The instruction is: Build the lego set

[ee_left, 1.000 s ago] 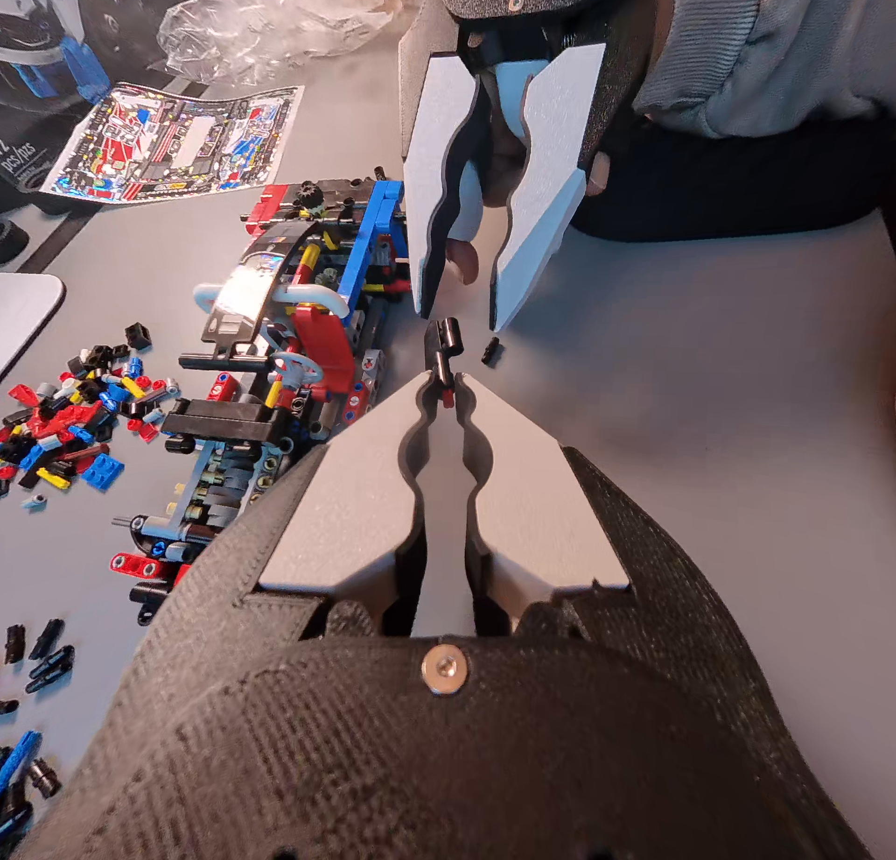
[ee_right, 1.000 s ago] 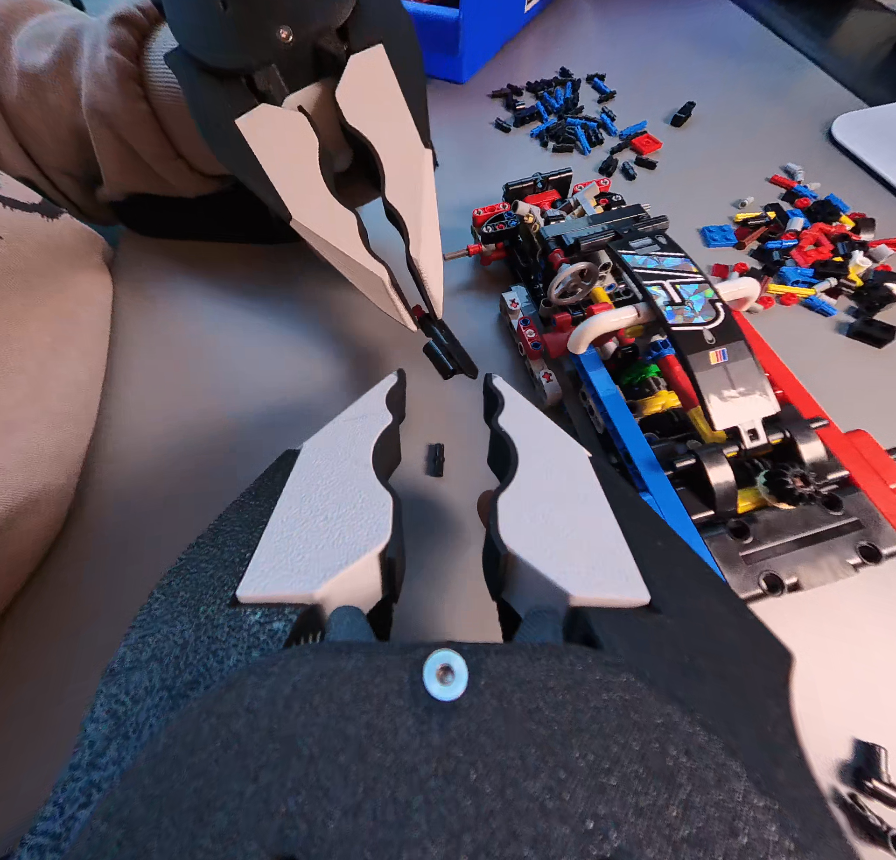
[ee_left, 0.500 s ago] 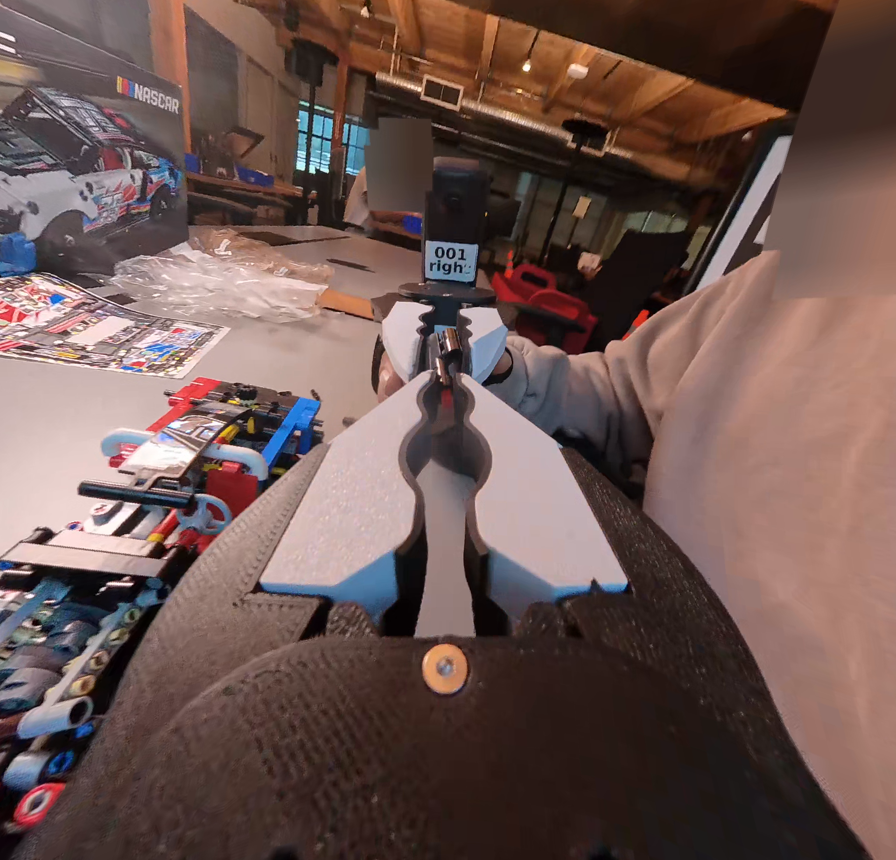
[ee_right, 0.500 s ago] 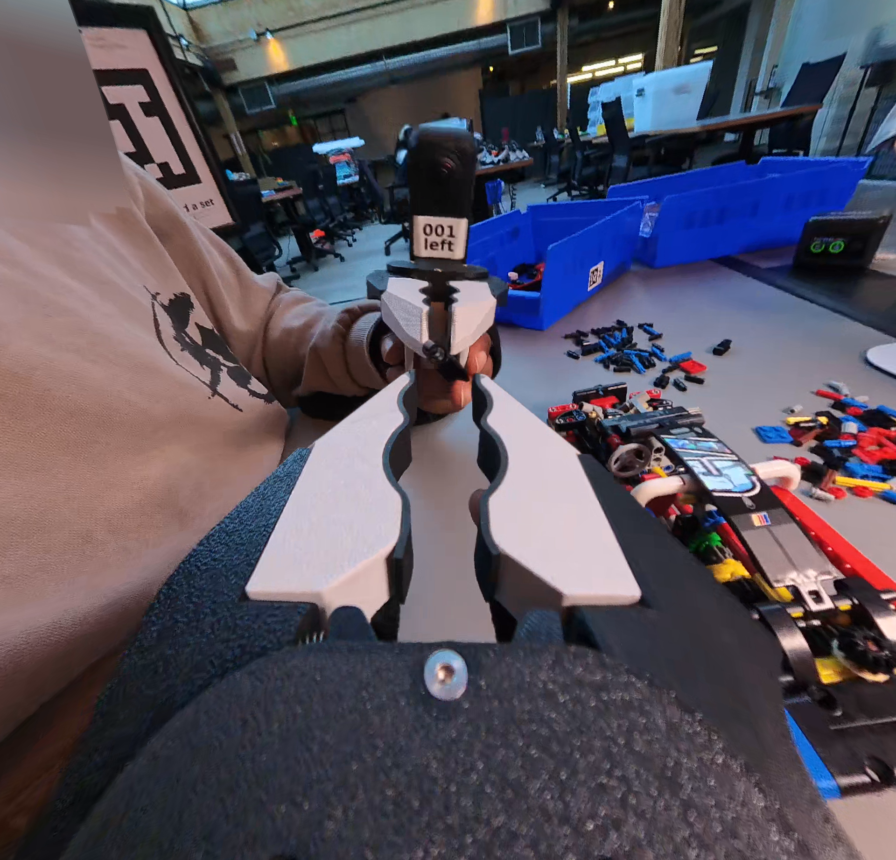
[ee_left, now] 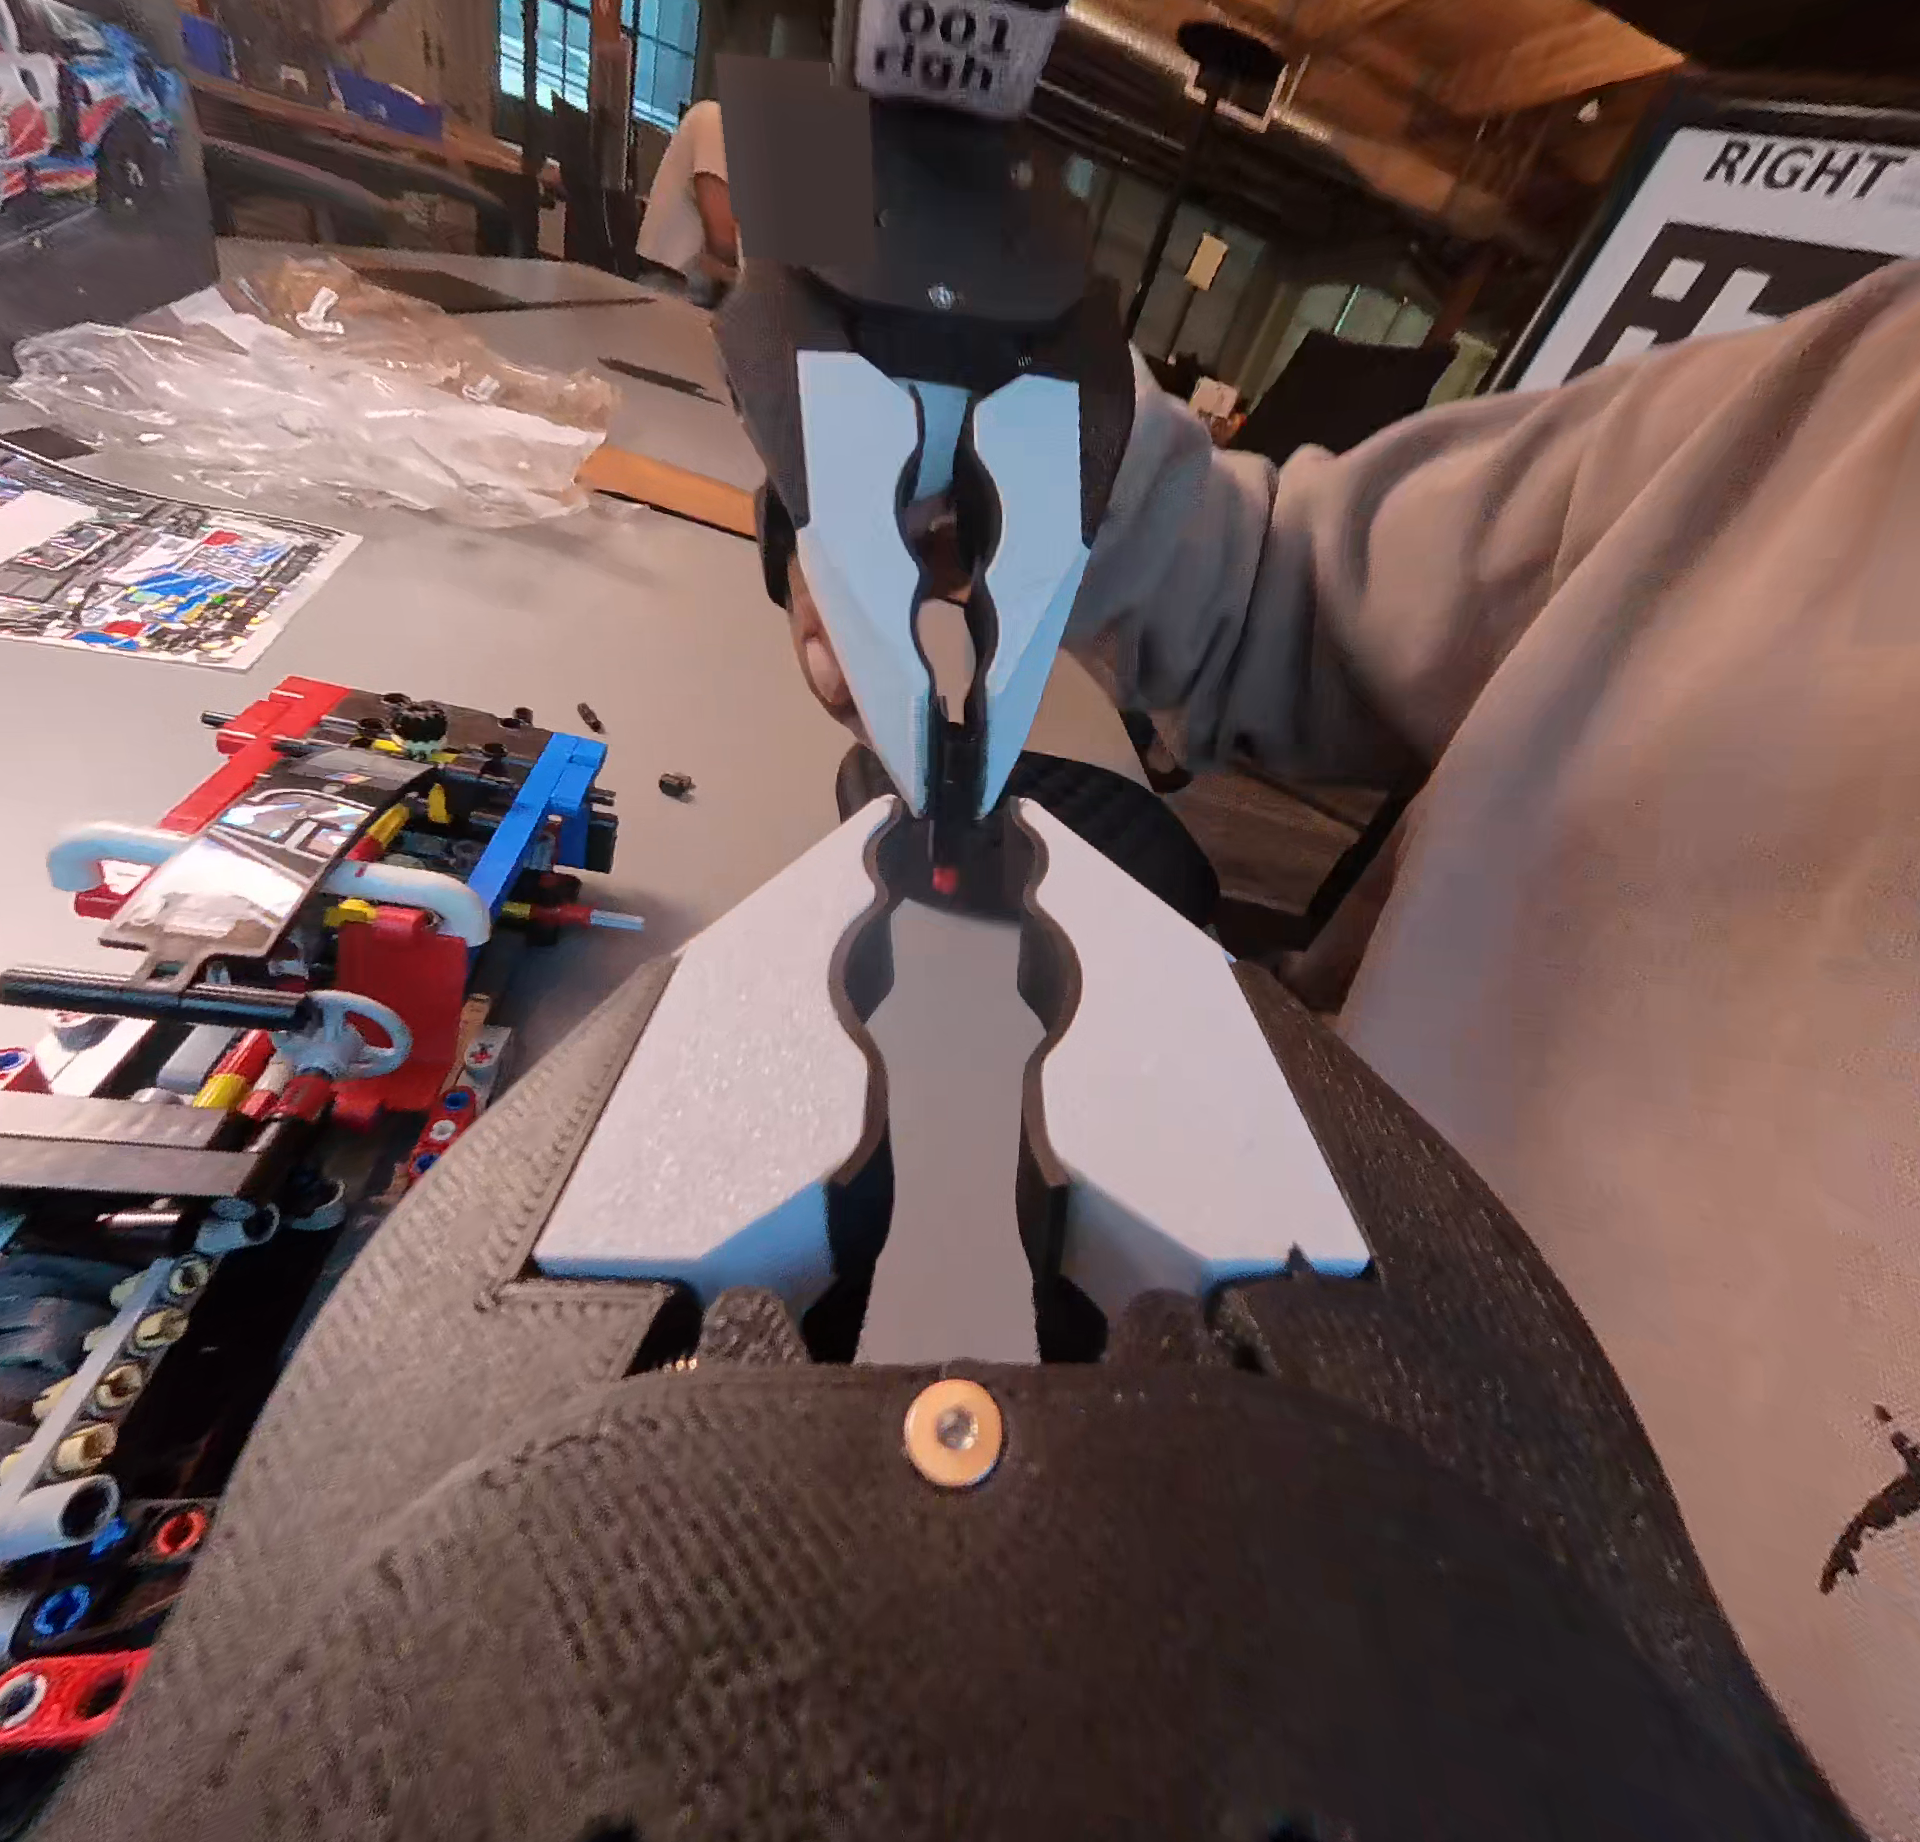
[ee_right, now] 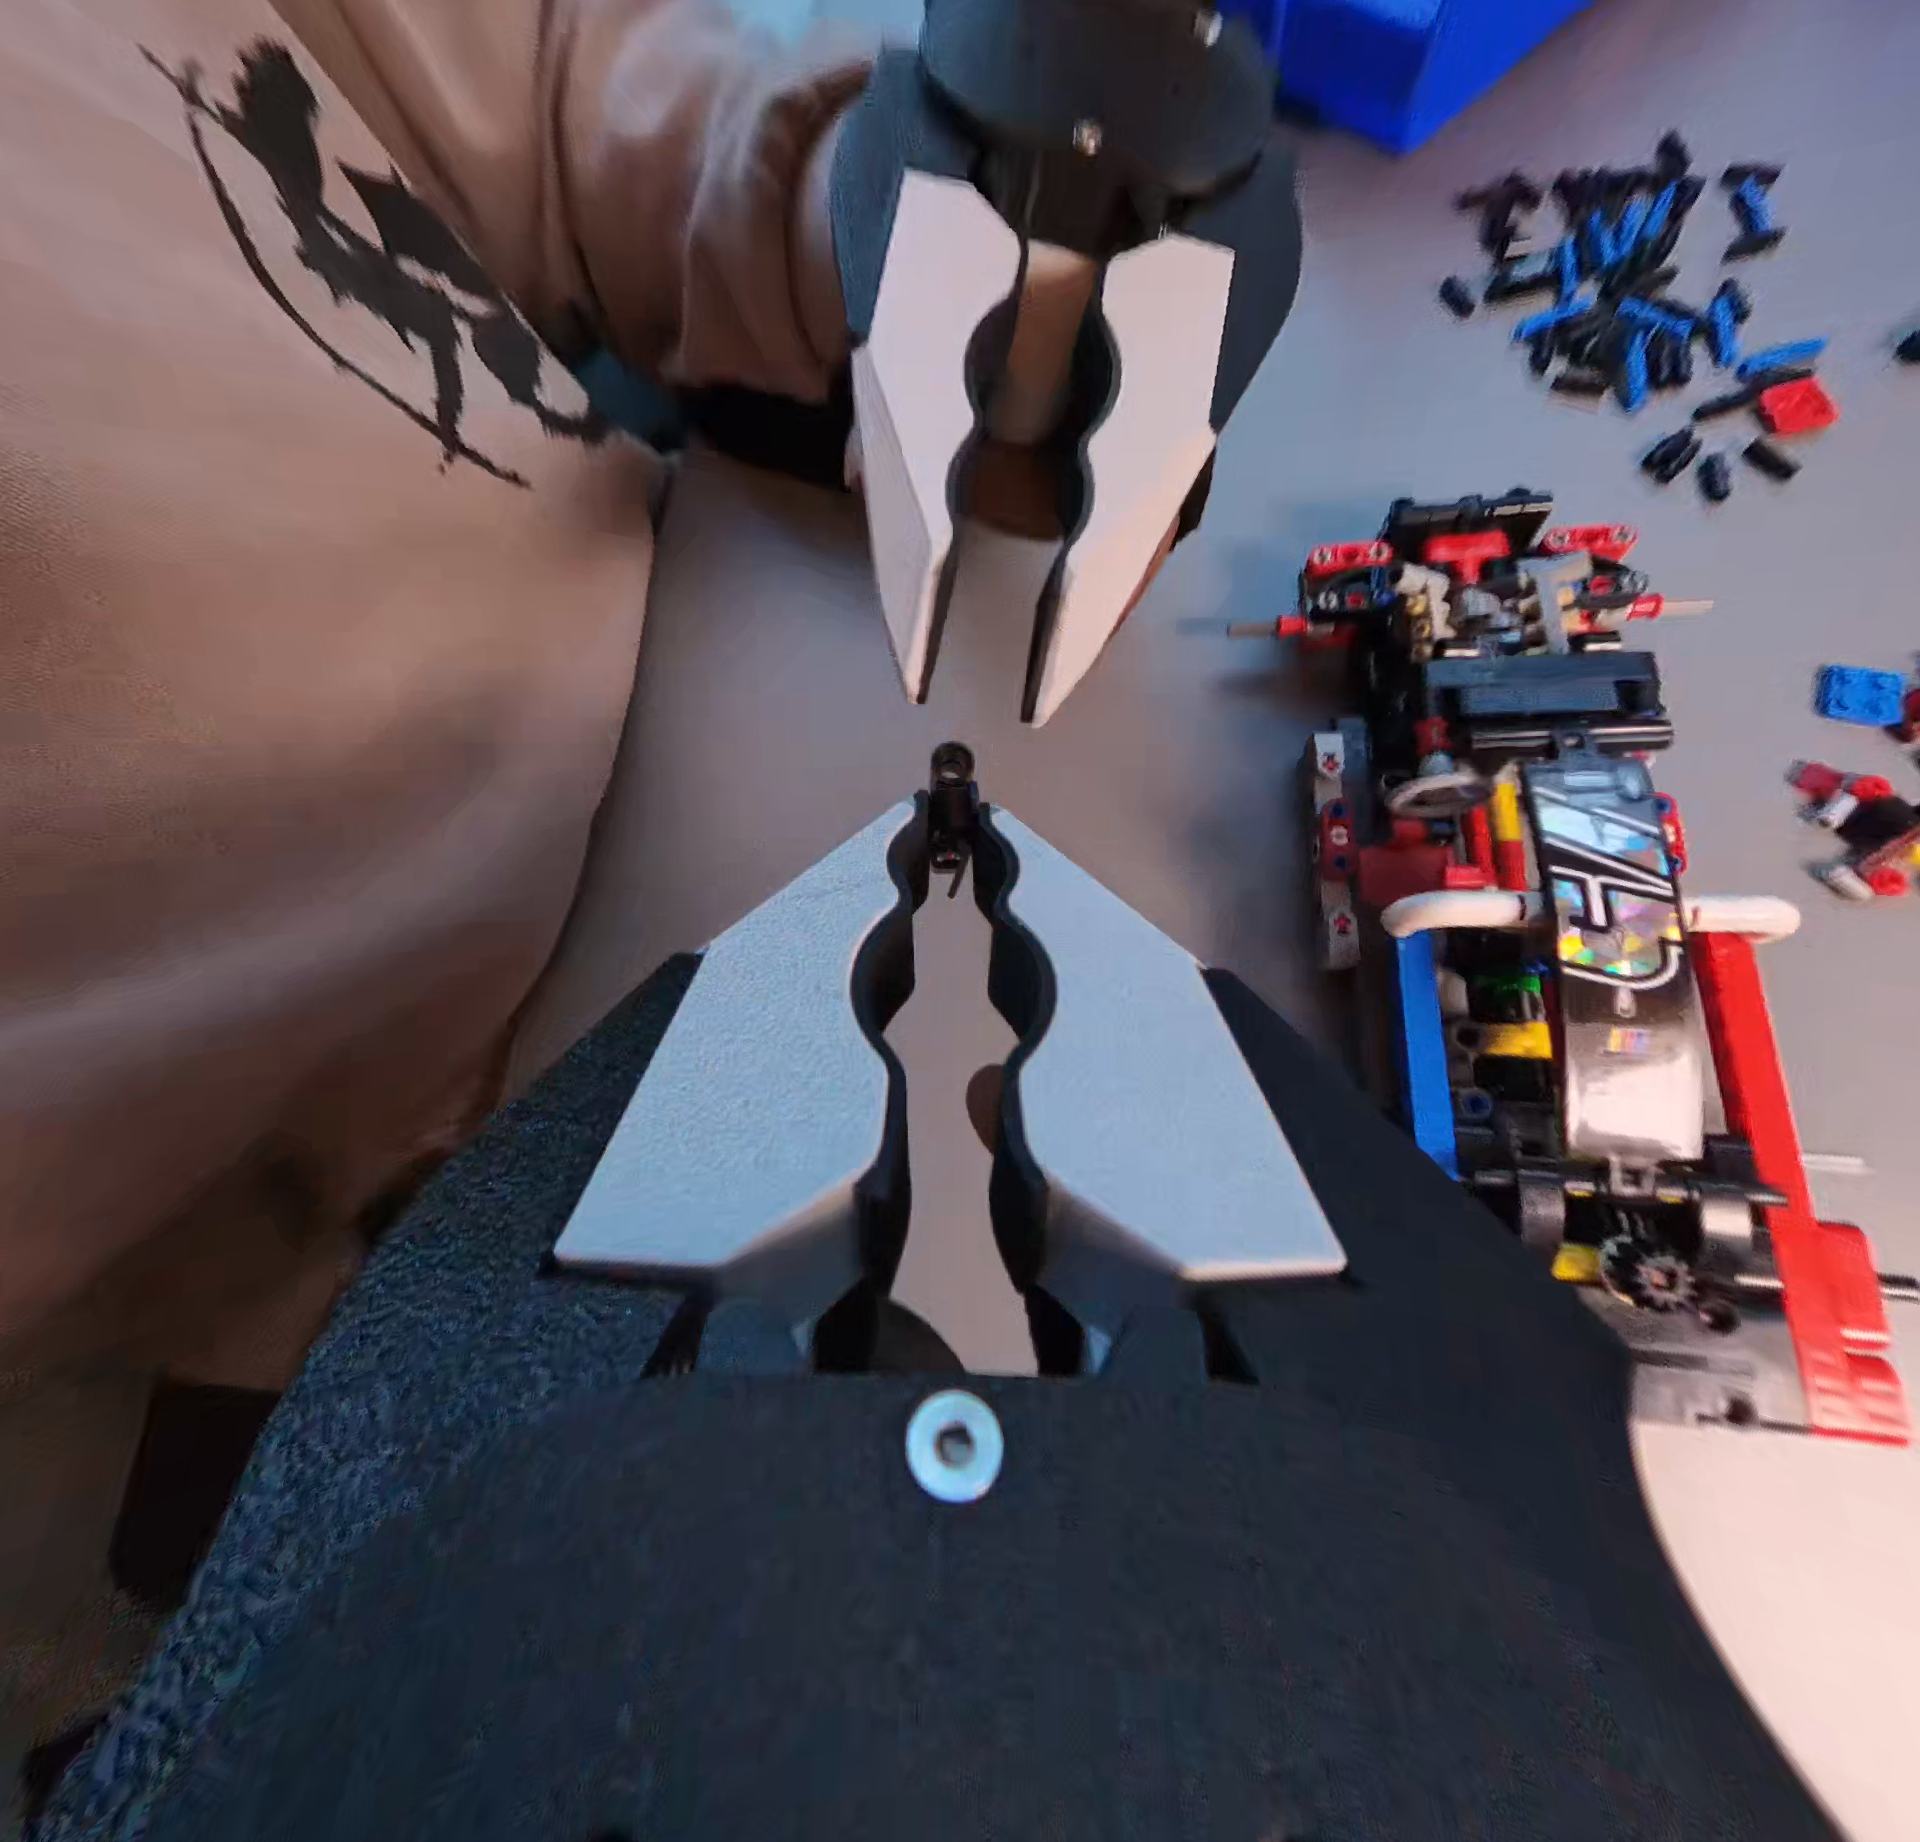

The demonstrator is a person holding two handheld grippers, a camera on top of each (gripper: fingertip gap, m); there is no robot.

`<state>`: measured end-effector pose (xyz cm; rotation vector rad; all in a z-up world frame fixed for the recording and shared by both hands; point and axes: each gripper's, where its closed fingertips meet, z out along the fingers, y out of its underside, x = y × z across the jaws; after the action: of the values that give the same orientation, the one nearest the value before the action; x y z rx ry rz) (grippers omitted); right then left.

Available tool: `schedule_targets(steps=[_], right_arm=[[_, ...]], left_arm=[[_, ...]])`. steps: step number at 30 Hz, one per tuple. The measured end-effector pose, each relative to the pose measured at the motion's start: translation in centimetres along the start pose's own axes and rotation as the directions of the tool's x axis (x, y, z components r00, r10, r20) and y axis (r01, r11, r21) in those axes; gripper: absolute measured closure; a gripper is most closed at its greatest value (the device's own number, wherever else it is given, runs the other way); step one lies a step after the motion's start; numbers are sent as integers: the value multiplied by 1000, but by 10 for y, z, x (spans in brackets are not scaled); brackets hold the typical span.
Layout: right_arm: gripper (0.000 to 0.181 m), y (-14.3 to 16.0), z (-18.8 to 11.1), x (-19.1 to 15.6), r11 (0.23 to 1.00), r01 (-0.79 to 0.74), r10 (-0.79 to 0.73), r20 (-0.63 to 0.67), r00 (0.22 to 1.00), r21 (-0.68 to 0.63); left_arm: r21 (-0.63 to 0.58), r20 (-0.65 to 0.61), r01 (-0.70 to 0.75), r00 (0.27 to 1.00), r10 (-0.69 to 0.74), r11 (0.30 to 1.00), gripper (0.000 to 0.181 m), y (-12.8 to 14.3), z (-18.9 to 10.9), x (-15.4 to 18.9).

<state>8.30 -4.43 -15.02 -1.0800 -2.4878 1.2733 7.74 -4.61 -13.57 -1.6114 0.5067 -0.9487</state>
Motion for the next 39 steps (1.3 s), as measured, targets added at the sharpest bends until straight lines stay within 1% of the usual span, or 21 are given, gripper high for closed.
schedule_targets(steps=[2, 4, 6, 8, 11, 13, 14, 15, 17, 19, 21, 22, 24, 26, 27, 29, 31, 33, 36, 39], right_arm=[[176, 4, 5, 4, 989, 21, -23, -15, 1000, -150], [176, 3, 11, -1, 970, 36, -32, 22, 999, -240], [176, 4, 18, 2, 951, 66, -63, 19, 998, -302], [176, 4, 22, 3, 939, 89, -84, 29, 996, -332], [176, -2, 25, 3, 949, 95, -87, 38, 995, -301], [174, -11, 22, 6, 967, 114, -110, 30, 994, -229], [169, -18, 19, 7, 978, 118, -116, 23, 993, -169], [159, -25, 16, 9, 989, 114, -114, 10, 993, -99], [157, -38, 9, 15, 994, 88, -86, -25, 996, 68], [158, -51, 4, 19, 965, 49, -40, -41, 998, 259], [165, -62, -2, 22, 899, 10, 16, -55, 998, 438], [169, -66, -4, 22, 863, -9, 37, -47, 998, 505], [174, -66, -3, 26, 829, -32, 79, -61, 995, 559], [175, -64, -2, 27, 828, -31, 88, -75, 993, 560], [175, -62, -2, 26, 840, -34, 85, -69, 994, 541], [175, -54, -1, 24, 887, -62, 94, -48, 994, 457], [176, -40, 1, 20, 941, -121, 126, 6, 992, 317], [176, -30, 0, 19, 970, -138, 138, 15, 990, 200], [176, -16, 5, 15, 990, -138, 137, 29, 990, 30], [176, -9, 11, 12, 990, -116, 119, 39, 992, -77]], left_arm=[[-48, 4, -17, 1000, 17, 999, 166, 6, 2, 3], [-77, 37, -50, 998, 53, 996, 167, 11, 3, 1], [-99, 43, -67, 996, 72, 993, 172, 14, 3, 2], [-121, 60, -85, 994, 93, 989, 176, 17, 0, 0], [-99, 65, -78, 994, 84, 992, 176, 14, -6, 0], [-32, 69, -57, 996, 59, 998, 176, 5, -10, -1], [22, 68, -34, 997, 32, 999, 176, -3, -14, -3], [92, 56, -1, 998, -4, 996, 176, -13, -18, -3], [236, 24, 77, 996, -85, 969, 177, -34, -29, -7], [329, -8, 136, 990, -141, 934, 177, -45, -39, -10], [379, -29, 174, 984, -176, 909, 177, -51, -44, -13], [395, -39, 185, 982, -185, 900, 177, -52, -45, -14], [416, -48, 199, 979, -197, 887, 177, -54, -46, -15], [411, -47, 198, 979, -197, 890, 177, -53, -45, -16], [394, -49, 197, 980, -194, 898, 177, -51, -43, -15], [339, -29, 175, 984, -175, 925, 177, -43, -38, -14], [235, 9, 118, 992, -124, 965, 177, -30, -31, -12], [138, 71, 39, 996, -50, 990, 175, -18, -24, -14], [19, 99, -21, 995, 19, 1000, 171, -2, -16, -13], [-49, 94, -36, 995, 40, 998, 173, 10, -10, -11]])
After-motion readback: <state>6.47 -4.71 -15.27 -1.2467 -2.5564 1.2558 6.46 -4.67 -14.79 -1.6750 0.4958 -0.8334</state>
